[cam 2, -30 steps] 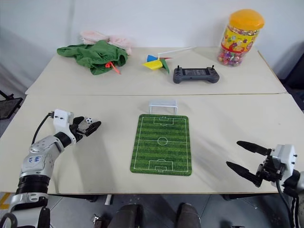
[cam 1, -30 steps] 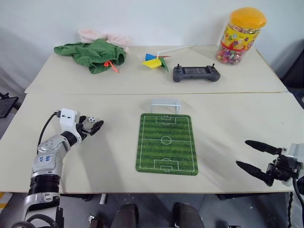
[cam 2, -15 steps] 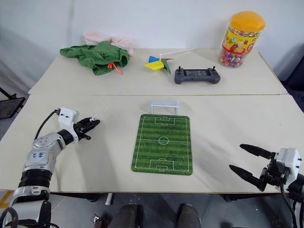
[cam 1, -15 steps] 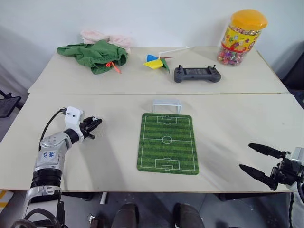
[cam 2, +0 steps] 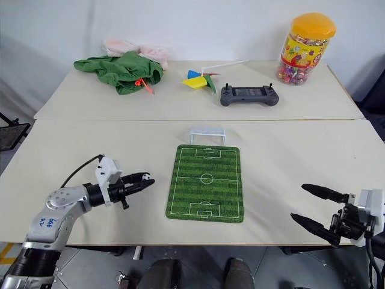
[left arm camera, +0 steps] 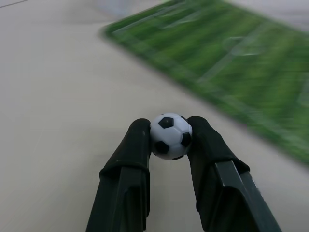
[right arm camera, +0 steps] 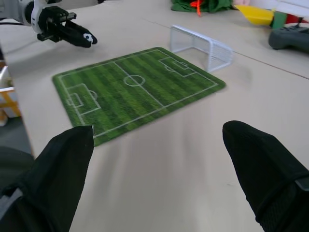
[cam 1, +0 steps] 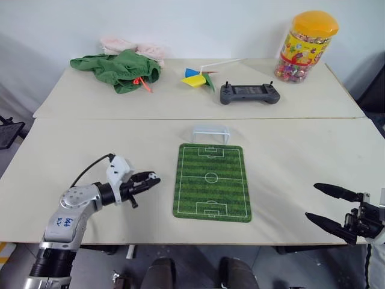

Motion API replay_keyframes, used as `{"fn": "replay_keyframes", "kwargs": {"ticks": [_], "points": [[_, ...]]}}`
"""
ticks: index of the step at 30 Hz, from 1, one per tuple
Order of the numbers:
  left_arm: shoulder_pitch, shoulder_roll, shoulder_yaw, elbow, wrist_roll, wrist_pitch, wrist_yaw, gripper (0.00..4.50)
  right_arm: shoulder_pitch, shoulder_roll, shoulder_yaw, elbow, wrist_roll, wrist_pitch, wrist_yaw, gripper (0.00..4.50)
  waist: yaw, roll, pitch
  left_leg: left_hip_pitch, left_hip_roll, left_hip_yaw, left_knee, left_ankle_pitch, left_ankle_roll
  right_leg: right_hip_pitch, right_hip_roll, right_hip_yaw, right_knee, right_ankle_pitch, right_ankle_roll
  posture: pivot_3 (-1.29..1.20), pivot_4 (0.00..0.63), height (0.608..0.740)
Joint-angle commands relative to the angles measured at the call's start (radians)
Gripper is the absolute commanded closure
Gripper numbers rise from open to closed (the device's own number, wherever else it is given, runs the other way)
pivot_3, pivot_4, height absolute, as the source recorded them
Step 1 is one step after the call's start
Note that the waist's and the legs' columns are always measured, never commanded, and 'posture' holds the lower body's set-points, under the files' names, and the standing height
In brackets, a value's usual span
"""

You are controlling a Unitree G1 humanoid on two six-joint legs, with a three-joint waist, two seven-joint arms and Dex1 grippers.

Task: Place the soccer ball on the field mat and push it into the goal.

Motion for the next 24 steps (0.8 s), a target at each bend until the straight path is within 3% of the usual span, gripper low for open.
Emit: {"fn": "replay_keyframes", "kwargs": {"ticks": [1,7,15,24], "points": [[0.018,-0.024,-0.062,-0.149,-0.022,0.035,0.010,3.63,0.065,0.022,-0.027,-0.109,0.048,0.031,0.014,0.00,0.003,0.000,0.000,0.000,0.000,0.000,0.000,0.000,0.000,0.000,0.000,0.000,0.000,0.000,0.000,0.00,0.150,0.740],[-0.020,-0.078,-0.210,-0.228,0.010,0.041,0.002,3.63,0.179,0.079,-0.048,-0.230,0.073,0.063,-0.040,0.00,0.002,0.000,0.000,0.000,0.000,0.000,0.001,-0.001,0.001,0.001,0.001,0.000,-0.002,0.000,0.000,0.00,0.150,0.740],[-0.039,-0.111,-0.375,-0.192,0.098,-0.027,-0.031,3.63,0.380,0.194,-0.071,-0.380,0.075,0.057,-0.107,0.00,0.003,0.002,-0.001,-0.001,0.001,0.000,0.001,-0.003,0.002,0.000,0.001,0.000,-0.004,0.000,-0.001,0.00,0.150,0.740],[-0.108,-0.172,-0.434,-0.058,0.168,-0.097,-0.028,3.63,0.465,0.240,-0.065,-0.450,0.065,0.037,-0.147,0.00,0.003,0.002,-0.001,-0.001,0.001,0.000,0.001,-0.007,0.008,0.000,0.002,0.000,-0.004,0.000,-0.001,0.00,0.150,0.740]]}}
